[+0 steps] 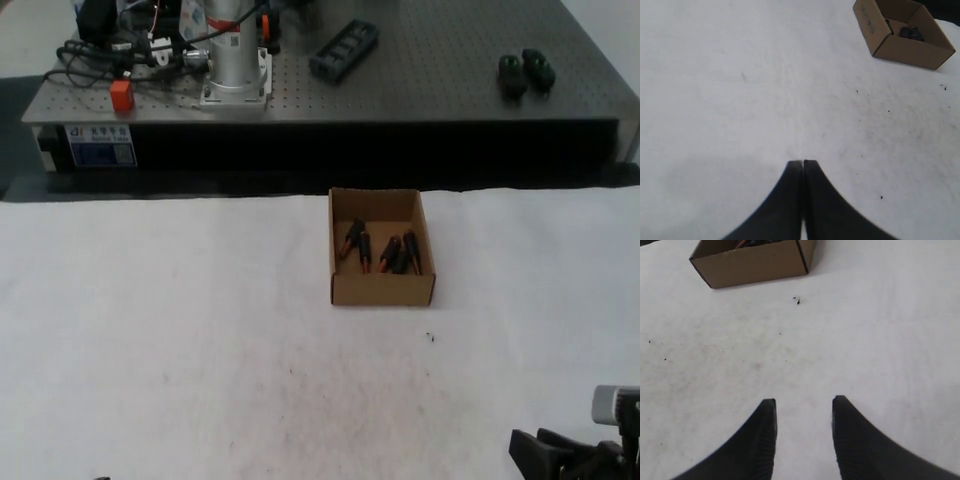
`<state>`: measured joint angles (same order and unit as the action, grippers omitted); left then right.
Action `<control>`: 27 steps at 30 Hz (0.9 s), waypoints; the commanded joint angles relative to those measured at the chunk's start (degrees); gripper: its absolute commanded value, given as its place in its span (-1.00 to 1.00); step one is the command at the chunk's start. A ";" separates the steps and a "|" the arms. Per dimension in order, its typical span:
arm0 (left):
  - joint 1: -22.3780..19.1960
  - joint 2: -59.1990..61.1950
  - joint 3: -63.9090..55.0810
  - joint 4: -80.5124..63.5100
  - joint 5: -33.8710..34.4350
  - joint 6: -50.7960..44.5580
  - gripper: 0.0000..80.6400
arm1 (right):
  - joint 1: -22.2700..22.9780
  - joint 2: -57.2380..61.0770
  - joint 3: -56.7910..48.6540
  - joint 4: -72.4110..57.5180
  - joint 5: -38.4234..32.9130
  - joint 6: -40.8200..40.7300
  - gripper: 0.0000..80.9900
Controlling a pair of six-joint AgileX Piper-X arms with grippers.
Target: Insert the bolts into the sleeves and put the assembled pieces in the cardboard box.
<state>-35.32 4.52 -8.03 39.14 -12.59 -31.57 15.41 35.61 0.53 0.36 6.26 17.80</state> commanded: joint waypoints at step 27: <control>0.13 -0.34 8.03 -0.67 1.64 -2.98 -0.98 | -0.25 -0.44 -0.53 -0.71 0.71 0.19 -0.30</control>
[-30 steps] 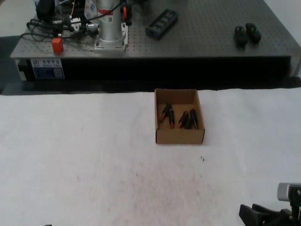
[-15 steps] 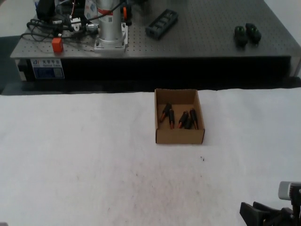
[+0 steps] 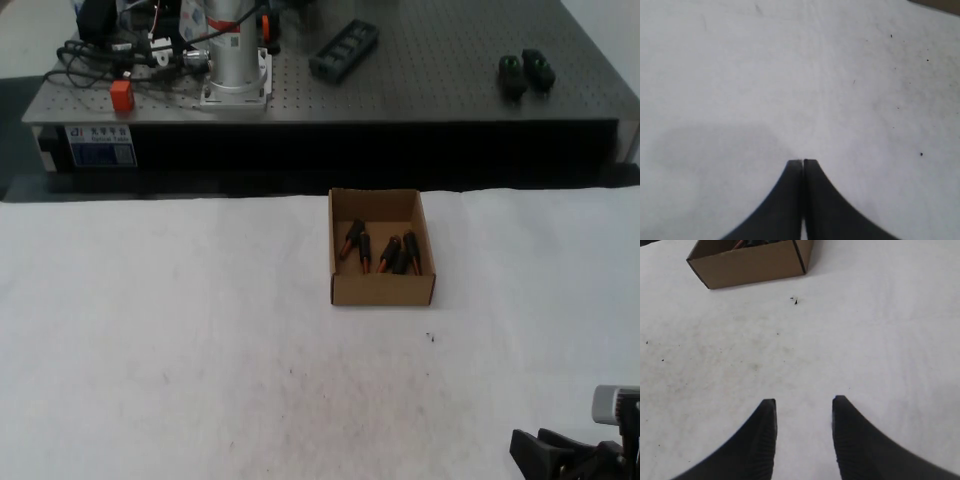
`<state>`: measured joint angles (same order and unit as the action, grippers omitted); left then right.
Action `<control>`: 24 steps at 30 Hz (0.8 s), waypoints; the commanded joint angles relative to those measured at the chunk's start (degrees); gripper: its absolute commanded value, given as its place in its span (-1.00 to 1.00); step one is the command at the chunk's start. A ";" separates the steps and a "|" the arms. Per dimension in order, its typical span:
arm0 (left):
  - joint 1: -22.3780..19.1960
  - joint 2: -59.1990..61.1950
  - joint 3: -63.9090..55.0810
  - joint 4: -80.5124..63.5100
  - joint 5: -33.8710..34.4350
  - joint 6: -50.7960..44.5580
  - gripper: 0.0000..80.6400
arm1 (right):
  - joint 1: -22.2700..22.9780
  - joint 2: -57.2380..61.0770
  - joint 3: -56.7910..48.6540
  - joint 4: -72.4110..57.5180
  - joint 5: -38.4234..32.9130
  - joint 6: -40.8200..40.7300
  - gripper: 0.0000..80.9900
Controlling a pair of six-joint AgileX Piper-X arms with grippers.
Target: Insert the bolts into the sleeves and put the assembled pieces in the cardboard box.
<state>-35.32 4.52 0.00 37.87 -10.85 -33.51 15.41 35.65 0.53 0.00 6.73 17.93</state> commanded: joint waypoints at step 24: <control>0.13 -4.52 0.00 0.19 -0.10 -1.04 -0.98 | -4.96 -29.57 -0.53 0.00 0.25 0.06 -0.30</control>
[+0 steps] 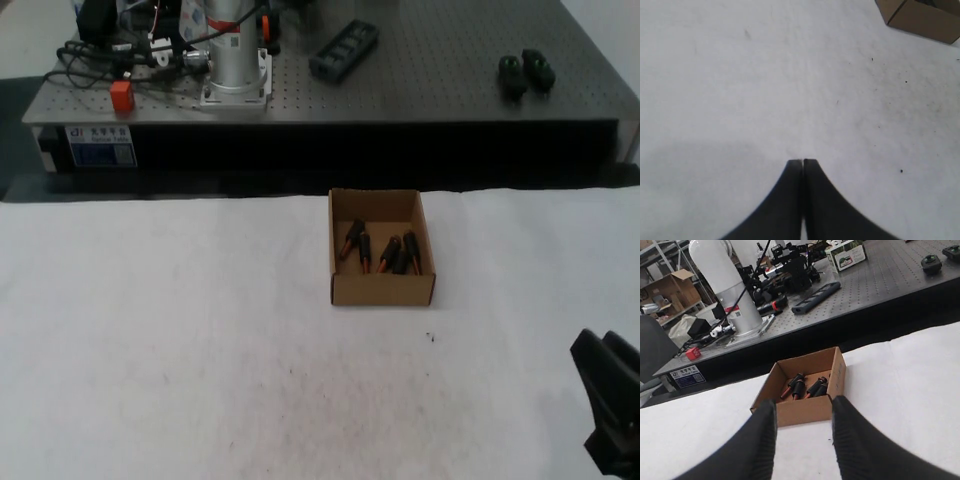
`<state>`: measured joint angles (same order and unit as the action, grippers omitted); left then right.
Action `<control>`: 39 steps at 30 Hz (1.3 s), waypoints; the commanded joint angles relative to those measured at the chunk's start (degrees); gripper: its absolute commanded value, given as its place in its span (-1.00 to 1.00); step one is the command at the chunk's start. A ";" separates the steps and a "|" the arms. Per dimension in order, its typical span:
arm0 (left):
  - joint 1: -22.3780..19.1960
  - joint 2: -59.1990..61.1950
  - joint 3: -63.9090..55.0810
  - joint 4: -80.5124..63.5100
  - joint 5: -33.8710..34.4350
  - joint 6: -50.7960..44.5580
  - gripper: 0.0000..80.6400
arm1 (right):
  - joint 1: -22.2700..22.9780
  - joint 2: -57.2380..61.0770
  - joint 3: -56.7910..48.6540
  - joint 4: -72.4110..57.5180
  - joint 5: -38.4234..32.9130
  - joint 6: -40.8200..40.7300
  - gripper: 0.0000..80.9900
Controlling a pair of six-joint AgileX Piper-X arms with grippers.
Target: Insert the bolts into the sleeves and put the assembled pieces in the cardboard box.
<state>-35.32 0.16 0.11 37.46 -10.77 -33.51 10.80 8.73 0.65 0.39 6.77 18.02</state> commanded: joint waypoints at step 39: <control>0.13 -0.16 -0.11 -0.76 -0.18 -1.04 -0.98 | -0.35 -7.76 -0.65 -0.39 0.20 -0.03 -0.30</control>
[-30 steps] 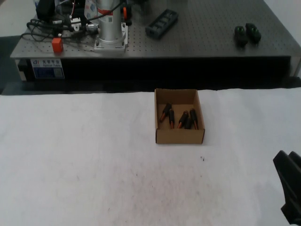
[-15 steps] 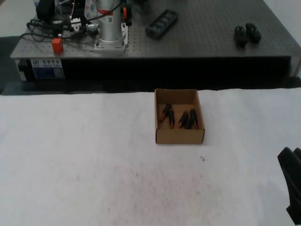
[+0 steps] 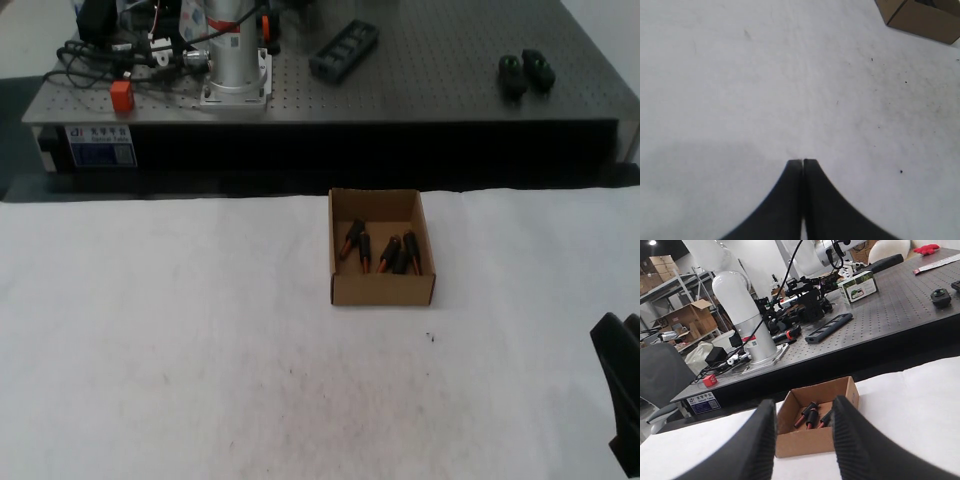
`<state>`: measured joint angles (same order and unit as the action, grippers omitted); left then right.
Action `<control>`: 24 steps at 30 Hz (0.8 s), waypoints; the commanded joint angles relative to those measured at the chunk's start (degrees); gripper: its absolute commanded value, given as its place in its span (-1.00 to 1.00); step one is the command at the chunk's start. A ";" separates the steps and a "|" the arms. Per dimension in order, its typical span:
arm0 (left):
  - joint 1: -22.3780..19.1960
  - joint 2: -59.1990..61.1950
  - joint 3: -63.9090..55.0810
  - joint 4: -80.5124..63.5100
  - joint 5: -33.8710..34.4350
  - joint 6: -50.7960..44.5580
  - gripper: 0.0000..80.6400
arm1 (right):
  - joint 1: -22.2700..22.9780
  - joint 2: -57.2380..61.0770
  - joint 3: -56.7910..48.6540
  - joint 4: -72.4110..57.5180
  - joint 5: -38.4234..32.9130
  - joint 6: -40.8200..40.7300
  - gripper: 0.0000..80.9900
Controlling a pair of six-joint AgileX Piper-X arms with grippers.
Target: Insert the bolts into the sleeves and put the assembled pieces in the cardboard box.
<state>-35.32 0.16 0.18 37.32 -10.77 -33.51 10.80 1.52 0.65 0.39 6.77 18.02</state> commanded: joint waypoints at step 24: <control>0.13 -0.16 -0.18 -0.63 -0.18 -0.94 -0.98 | -0.25 -0.55 -0.65 33.12 -0.32 -0.70 -0.30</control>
<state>-35.32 0.16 0.25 37.06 -10.77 -33.51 10.80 1.52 0.65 29.59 6.77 17.36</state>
